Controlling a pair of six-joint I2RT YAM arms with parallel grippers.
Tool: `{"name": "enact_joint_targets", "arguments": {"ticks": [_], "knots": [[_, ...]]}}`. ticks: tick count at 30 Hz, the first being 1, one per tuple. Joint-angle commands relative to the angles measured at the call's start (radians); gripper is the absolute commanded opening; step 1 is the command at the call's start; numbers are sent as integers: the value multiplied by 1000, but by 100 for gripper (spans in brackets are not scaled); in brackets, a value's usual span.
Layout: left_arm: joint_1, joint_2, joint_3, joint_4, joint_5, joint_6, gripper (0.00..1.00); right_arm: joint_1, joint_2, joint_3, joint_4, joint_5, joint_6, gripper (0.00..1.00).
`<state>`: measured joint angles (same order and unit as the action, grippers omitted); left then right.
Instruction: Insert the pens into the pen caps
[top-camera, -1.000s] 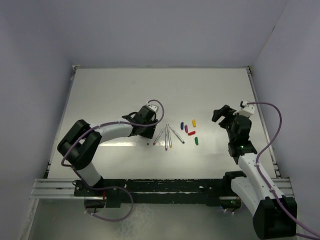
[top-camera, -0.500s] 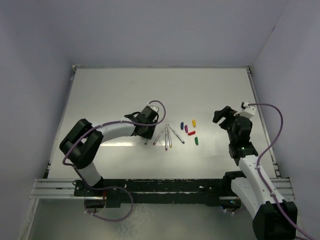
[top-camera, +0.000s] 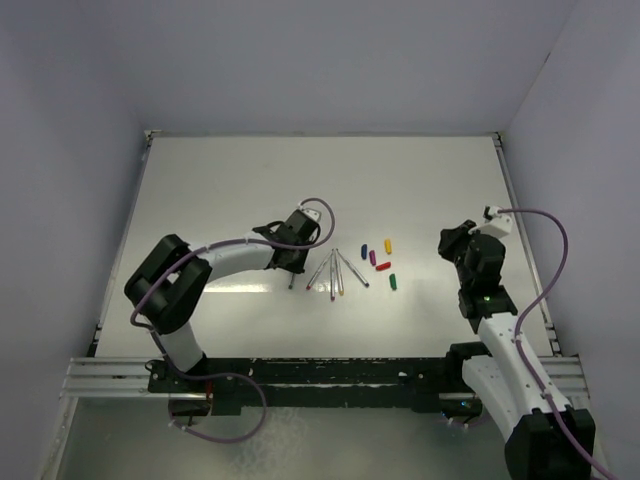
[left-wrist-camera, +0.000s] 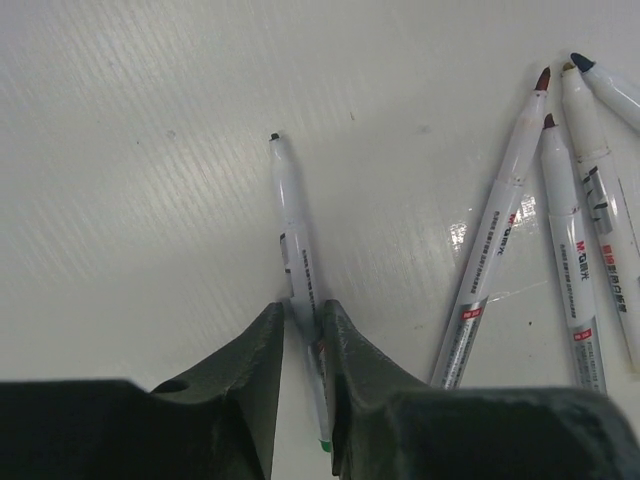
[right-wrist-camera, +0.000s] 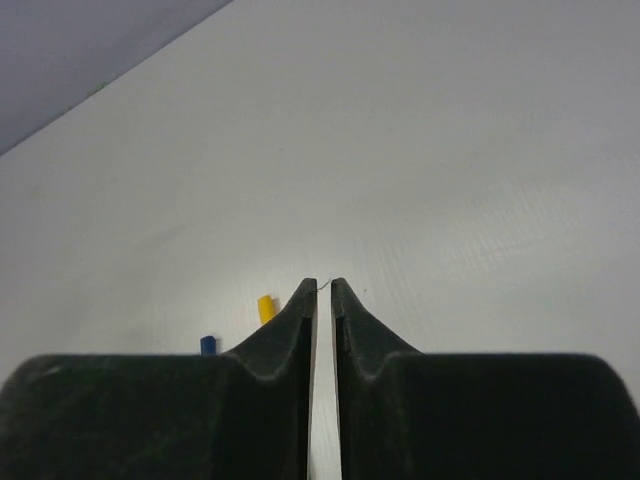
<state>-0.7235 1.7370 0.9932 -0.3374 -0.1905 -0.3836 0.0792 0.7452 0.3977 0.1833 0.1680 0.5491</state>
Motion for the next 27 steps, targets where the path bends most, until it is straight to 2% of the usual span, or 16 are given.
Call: {"name": "enact_joint_targets", "arguments": {"ticks": [1, 4, 7, 8, 14, 17, 18, 21, 27], "knots": [[-4, 86, -31, -96, 20, -17, 24, -1, 9, 34, 18, -20, 6, 11], [-5, 99, -27, -98, 24, -15, 17, -1, 27, 38, 27, -52, 3, 9], [-5, 105, -29, -97, 33, -18, 5, -1, 54, 52, 30, -111, -25, 18], [-6, 105, -30, -93, 36, -19, 1, -1, 66, 60, 27, -131, -34, 23], [-4, 75, -50, -63, 64, -15, 0, -1, 156, 105, 22, -180, -97, 70], [-5, 34, -58, -52, 71, -3, 0, -1, 192, 108, 26, -224, -105, 88], [-5, 19, -60, -51, 68, 2, 0, -1, 201, 106, 27, -235, -109, 90], [-5, -25, -61, -54, 53, 14, 0, 1, 222, 100, 26, -256, -119, 84], [-4, -126, -71, -35, 59, 39, 0, 28, 264, 83, -2, -262, -108, 51]]}}
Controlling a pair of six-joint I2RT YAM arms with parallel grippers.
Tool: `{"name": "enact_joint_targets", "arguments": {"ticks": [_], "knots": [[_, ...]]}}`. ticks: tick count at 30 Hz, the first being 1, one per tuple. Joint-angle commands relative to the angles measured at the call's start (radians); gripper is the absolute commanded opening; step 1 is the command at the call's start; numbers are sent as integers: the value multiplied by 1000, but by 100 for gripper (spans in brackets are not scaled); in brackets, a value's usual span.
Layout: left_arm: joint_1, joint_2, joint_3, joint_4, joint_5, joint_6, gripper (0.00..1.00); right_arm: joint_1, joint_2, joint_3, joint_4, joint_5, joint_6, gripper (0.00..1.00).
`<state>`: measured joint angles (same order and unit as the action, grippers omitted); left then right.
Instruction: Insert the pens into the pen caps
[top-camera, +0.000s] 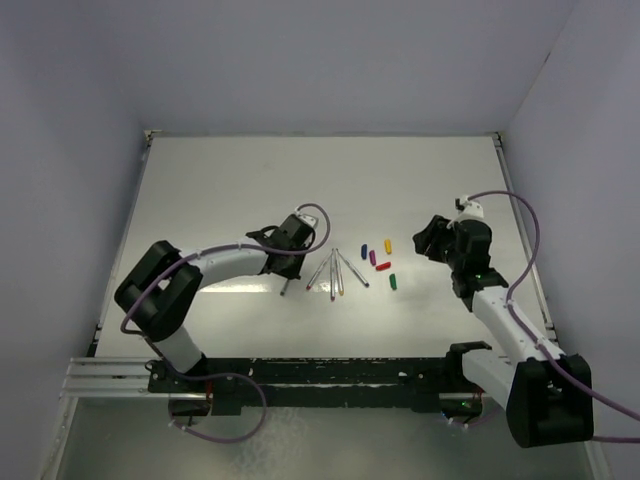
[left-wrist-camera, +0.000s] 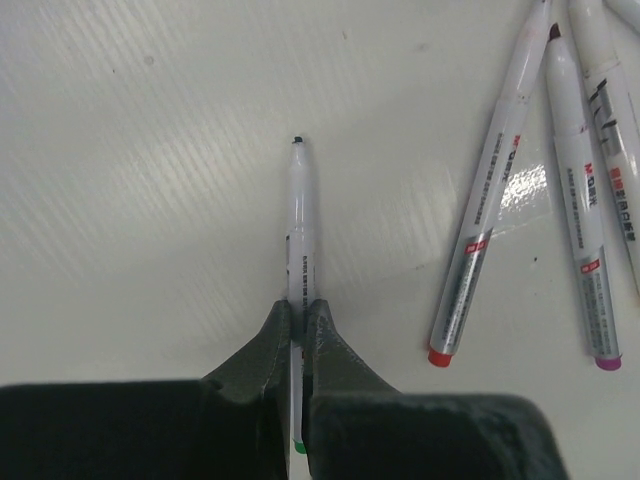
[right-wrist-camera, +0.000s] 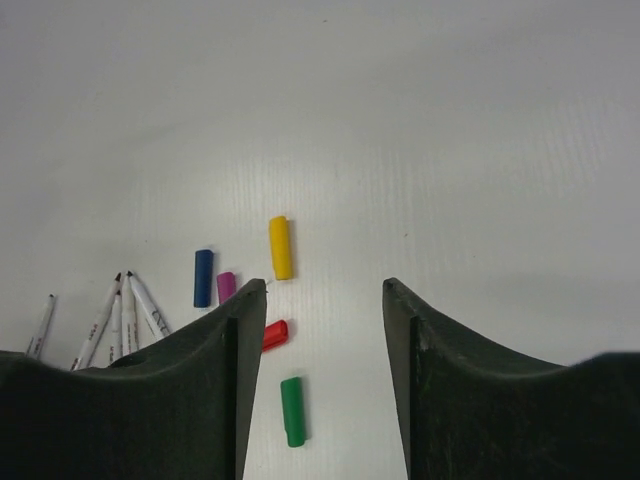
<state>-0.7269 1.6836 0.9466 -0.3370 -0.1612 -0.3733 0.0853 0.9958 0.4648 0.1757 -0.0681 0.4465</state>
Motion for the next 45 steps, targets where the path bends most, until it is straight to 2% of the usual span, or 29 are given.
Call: {"name": "enact_joint_targets", "arguments": {"ticks": [1, 9, 15, 22, 45], "knots": [[-1, -92, -31, -25, 35, 31, 0, 36, 17, 11, 4, -23, -3, 49], [-1, -261, -104, 119, 160, 73, 0, 227, 68, -1, -53, 119, 45, 50], [-2, -296, -131, 185, 271, 90, 0, 253, 97, -11, -94, 173, 88, 50], [-2, -317, -162, 275, 387, 73, 0, 301, 150, 59, -207, 248, 98, 46], [-1, -319, -163, 326, 454, 104, 0, 411, 234, 102, -287, 328, 173, 45]]}}
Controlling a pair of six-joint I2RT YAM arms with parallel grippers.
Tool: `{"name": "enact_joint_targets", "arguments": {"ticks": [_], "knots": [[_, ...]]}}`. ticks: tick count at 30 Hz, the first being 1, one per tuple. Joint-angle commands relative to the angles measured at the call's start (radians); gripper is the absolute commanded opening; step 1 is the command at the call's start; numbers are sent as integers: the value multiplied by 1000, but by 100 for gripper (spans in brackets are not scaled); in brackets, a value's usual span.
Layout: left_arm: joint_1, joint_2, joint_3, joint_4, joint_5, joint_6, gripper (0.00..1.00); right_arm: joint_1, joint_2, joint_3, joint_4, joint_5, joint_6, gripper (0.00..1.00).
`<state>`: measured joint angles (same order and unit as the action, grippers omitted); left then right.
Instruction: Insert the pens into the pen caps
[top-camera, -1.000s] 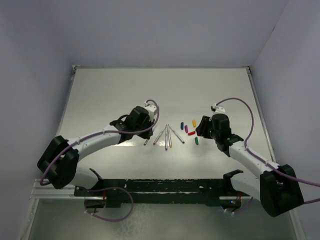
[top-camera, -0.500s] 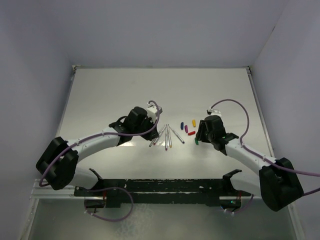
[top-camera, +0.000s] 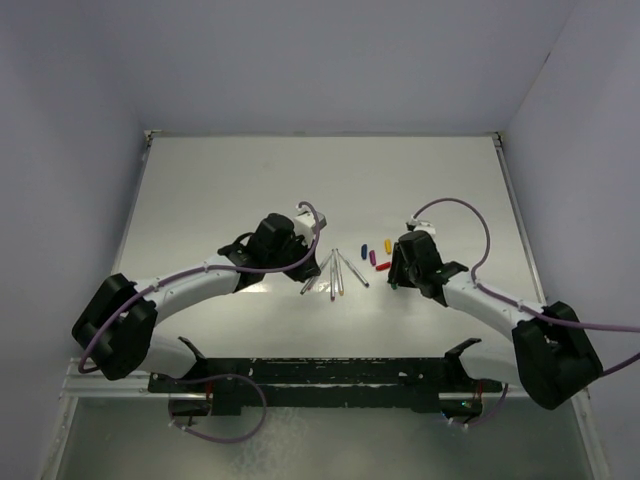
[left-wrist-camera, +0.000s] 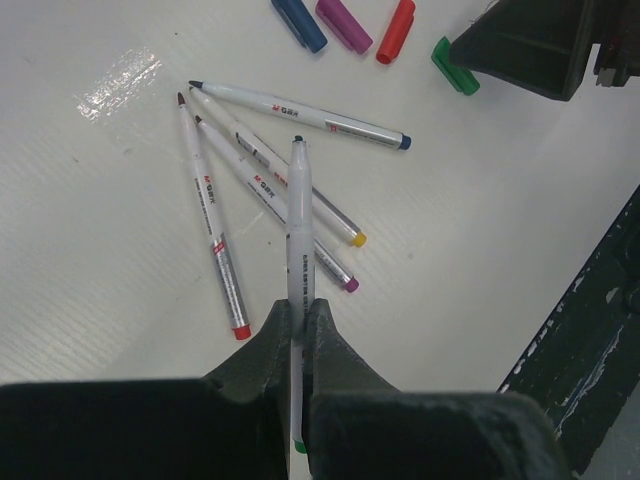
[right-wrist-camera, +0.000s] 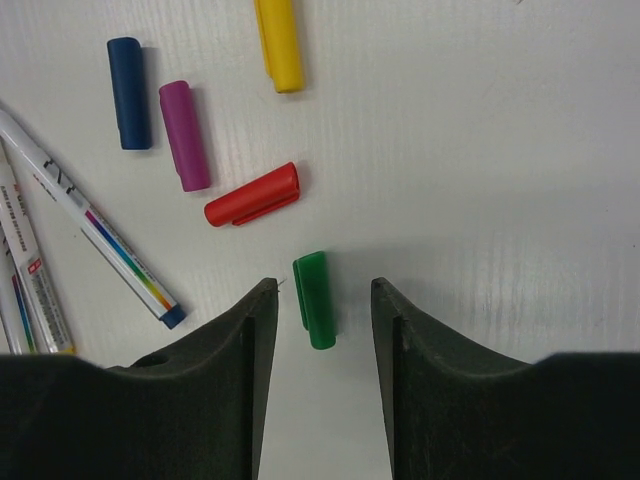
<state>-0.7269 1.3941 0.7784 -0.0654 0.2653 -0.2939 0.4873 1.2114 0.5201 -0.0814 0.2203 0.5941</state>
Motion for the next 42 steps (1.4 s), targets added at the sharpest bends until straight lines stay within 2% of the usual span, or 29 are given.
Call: {"name": "enact_joint_targets", "arguments": {"ticks": [1, 25, 30, 42], "knots": [[-1, -31, 5, 54, 29, 25, 0, 11, 26, 51, -34, 42, 27, 45], [-2, -45, 6, 22, -14, 33, 0, 43, 168, 78, -61, 25, 63, 41], [-1, -55, 4, 9, -24, 38, 0, 50, 208, 88, -83, 28, 88, 35], [-1, -80, 1, 4, -33, 43, 0, 89, 185, 77, -195, 53, 178, 37]]}}
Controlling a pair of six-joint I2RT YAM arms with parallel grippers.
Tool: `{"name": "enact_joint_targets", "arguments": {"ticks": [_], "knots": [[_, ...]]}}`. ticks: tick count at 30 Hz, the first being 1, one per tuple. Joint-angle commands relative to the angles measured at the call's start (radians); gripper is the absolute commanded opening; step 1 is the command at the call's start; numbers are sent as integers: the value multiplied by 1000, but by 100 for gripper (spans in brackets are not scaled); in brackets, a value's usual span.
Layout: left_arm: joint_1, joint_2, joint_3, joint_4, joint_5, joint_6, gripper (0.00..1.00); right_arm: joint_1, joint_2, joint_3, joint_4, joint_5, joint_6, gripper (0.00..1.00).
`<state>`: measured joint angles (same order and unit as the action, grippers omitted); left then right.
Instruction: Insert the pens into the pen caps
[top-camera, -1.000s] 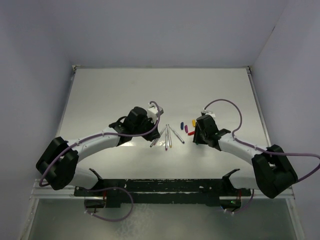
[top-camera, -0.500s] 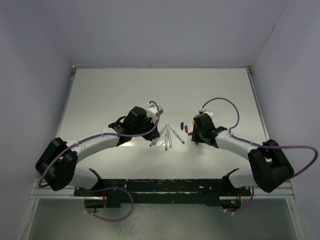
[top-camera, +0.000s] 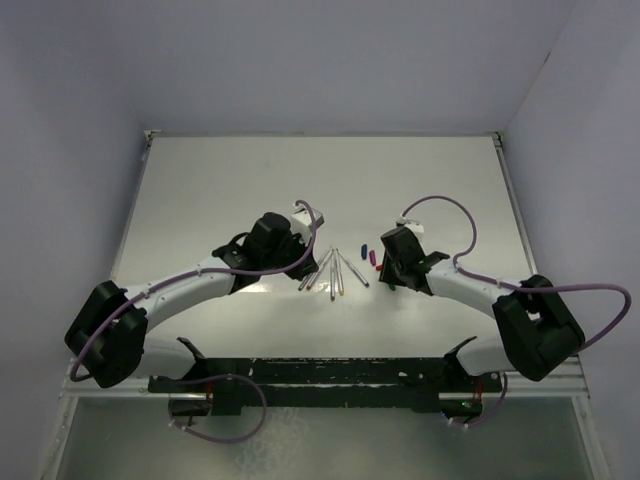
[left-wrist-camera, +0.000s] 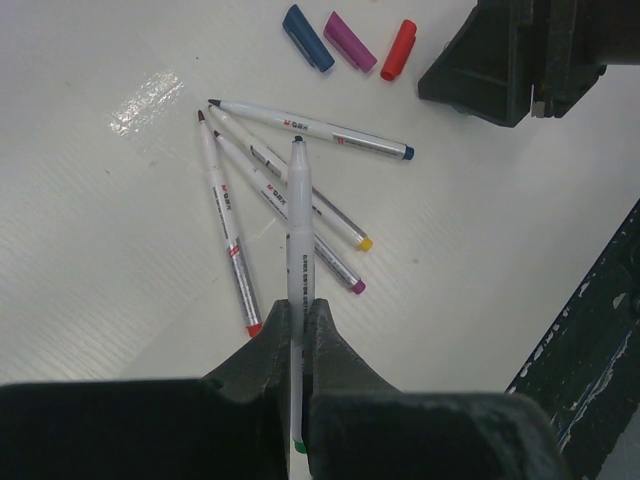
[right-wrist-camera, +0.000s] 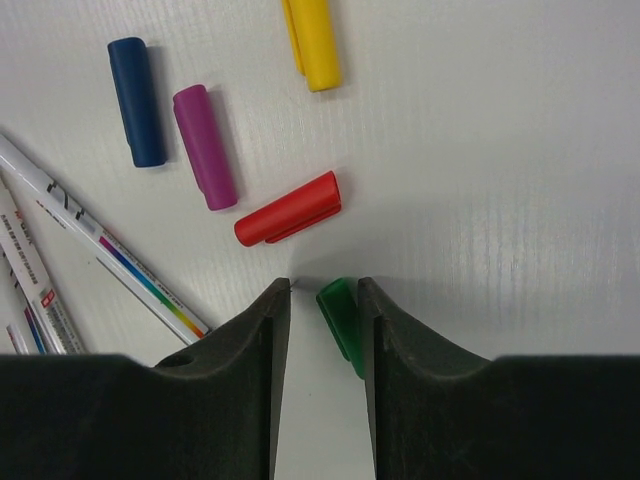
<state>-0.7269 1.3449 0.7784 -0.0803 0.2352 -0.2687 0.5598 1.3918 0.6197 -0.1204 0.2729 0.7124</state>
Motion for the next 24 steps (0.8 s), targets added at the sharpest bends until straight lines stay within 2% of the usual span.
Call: {"name": "enact_joint_targets", "arguments": {"ticks": [1, 8, 15, 16, 21, 22, 24], "knots": [[0, -32, 1, 18, -3, 17, 0, 18, 0, -17, -173, 8, 67, 38], [-1, -35, -2, 23, 0, 17, 0, 20, -21, -11, -232, 25, 92, 41], [0, -32, -6, 28, 2, 17, 0, 24, 18, 7, -230, 26, 88, 36], [-2, -33, -5, 28, 3, 17, 0, 25, 28, 11, -229, 26, 86, 33], [-1, -43, -8, 25, -3, 17, 0, 38, 64, 17, -234, 8, 78, 3], [-1, -43, -8, 26, -4, 17, 0, 43, 63, 17, -238, 9, 80, 0], [-1, -44, -9, 28, -7, 17, 0, 53, 56, 13, -238, 6, 84, 0]]}}
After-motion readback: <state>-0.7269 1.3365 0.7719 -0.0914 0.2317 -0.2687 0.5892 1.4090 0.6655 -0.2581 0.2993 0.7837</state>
